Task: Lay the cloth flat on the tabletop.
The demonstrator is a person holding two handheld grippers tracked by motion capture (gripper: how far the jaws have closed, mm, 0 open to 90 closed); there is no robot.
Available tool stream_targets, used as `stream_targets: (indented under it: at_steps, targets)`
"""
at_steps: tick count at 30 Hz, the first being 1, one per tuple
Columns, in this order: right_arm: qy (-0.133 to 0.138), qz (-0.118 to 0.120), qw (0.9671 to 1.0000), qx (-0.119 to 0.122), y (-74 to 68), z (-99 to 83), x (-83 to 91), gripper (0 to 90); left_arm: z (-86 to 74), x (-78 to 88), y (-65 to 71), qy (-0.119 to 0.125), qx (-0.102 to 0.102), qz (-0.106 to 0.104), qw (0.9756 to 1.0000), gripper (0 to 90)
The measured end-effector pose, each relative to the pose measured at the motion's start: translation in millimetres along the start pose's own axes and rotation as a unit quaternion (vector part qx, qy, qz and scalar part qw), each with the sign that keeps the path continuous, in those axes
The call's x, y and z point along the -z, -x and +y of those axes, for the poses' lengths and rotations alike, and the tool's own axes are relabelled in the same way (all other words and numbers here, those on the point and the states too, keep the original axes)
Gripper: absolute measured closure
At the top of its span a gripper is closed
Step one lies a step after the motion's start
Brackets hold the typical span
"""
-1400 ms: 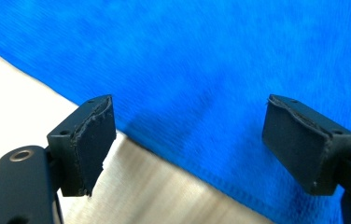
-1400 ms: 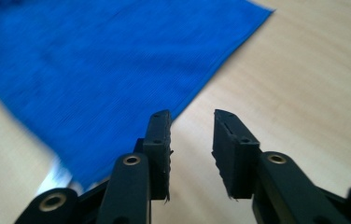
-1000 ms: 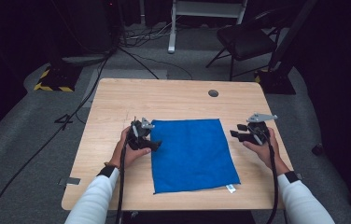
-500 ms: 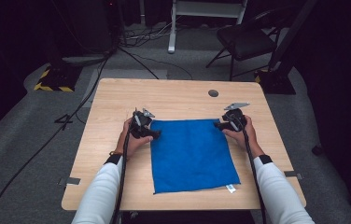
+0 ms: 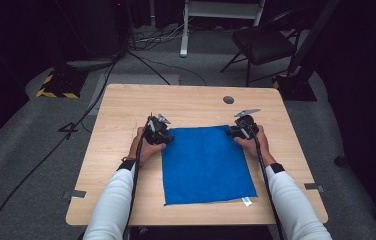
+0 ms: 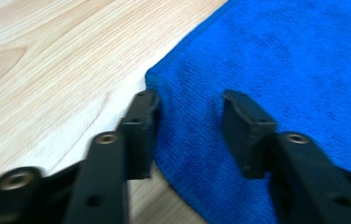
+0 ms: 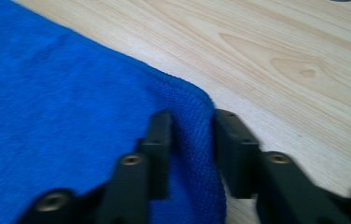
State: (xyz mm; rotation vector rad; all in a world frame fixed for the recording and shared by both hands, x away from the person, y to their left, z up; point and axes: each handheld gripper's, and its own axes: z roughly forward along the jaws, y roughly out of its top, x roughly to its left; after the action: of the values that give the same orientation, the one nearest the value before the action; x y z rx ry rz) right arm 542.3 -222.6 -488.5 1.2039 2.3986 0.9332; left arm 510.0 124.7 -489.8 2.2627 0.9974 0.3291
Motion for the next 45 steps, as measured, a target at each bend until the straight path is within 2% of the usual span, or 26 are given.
stream_targets:
  at_steps: [1,4,7,8,11,14,19,21,25,26,27,29,30,31,32,33,35,36,38,41,43,44,45]
  targets:
    - [-0.001,0.003,1.0000,0.006,-0.5,0.7,-0.2,77.1,1.8,-0.8,-0.4,-0.002,-0.004,0.000,1.0000,65.2]
    - [0.000,0.001,0.9999,0.016,-2.5,1.8,-0.6,84.5,7.9,-5.2,-0.5,-0.001,-0.007,0.009,0.9999,73.7]
    - [0.007,-0.002,0.9998,0.019,-2.2,2.7,1.4,86.9,16.0,-6.5,-2.2,0.005,-0.015,0.016,0.9998,82.9]
    - [0.017,-0.004,0.9996,0.022,-1.5,3.5,3.8,87.1,18.8,-5.2,-2.6,0.008,-0.021,0.020,0.9995,83.5]
    - [0.048,-0.009,0.9986,0.020,0.4,6.6,13.4,87.2,27.8,-0.4,-3.9,0.029,-0.015,0.025,0.9992,84.9]
    - [0.067,-0.013,0.9974,0.022,2.3,10.5,23.5,87.2,39.2,9.0,-4.3,0.043,-0.020,0.037,0.9982,85.2]
    - [0.097,-0.030,0.9943,0.031,3.7,22.3,47.2,87.1,56.1,26.0,-3.0,0.072,-0.021,0.053,0.9958,84.9]
    - [0.108,-0.035,0.9928,0.038,2.7,28.5,56.9,87.0,62.8,32.8,-3.1,0.079,-0.027,0.068,0.9941,84.7]
    - [0.122,-0.047,0.9906,0.042,2.6,42.0,67.3,86.6,74.3,38.4,-6.7,0.091,-0.016,0.091,0.9915,82.5]
    - [0.124,-0.053,0.9900,0.042,3.2,44.9,67.5,86.5,76.7,37.6,-7.9,0.087,-0.012,0.095,0.9916,81.0]
    - [0.124,-0.056,0.9898,0.042,3.8,47.5,66.8,86.1,78.7,36.3,-8.8,0.082,-0.014,0.110,0.9904,77.9]
    - [0.122,-0.072,0.9890,0.042,5.3,51.2,63.0,83.7,80.3,33.2,-11.0,0.083,-0.002,0.120,0.9894,71.8]
    - [0.120,-0.076,0.9890,0.039,6.6,52.4,60.6,80.8,80.5,30.8,-11.2,0.084,0.008,0.131,0.9877,66.9]
    - [0.117,-0.087,0.9887,0.035,8.5,53.5,57.0,73.0,80.4,29.3,-11.7,0.082,0.013,0.136,0.9873,60.6]
    - [0.115,-0.094,0.9884,0.031,9.6,53.7,54.7,69.5,79.7,27.7,-11.8,0.080,0.017,0.132,0.9879,57.9]
    - [0.110,-0.091,0.9895,0.025,11.0,53.7,51.8,67.3,78.6,25.8,-10.8,0.077,0.019,0.131,0.9882,54.5]
    - [0.089,-0.094,0.9911,0.029,11.7,52.1,44.9,56.8,75.0,22.2,-7.4,0.068,0.014,0.135,0.9884,46.2]
    - [0.079,-0.104,0.9910,0.029,12.2,50.6,41.7,50.7,72.3,20.6,-5.4,0.065,0.011,0.127,0.9897,43.2]
    - [0.069,-0.103,0.9921,0.019,16.1,45.6,39.3,45.7,64.5,18.4,-0.6,0.055,0.000,0.101,0.9933,37.9]
    - [0.054,-0.125,0.9907,0.011,21.9,36.0,40.9,37.2,50.6,17.2,8.7,0.044,-0.019,0.069,0.9965,35.6]
    - [0.045,-0.118,0.9920,0.013,23.3,29.1,43.5,36.5,38.4,17.0,16.9,0.030,-0.041,0.054,0.9973,34.1]
    - [0.043,-0.110,0.9929,0.014,23.2,24.1,45.6,36.4,30.0,17.9,21.0,0.024,-0.045,0.039,0.9979,33.7]
    - [0.039,-0.099,0.9941,0.020,22.0,17.4,48.3,36.0,25.2,18.3,23.4,0.022,-0.048,0.035,0.9980,33.7]
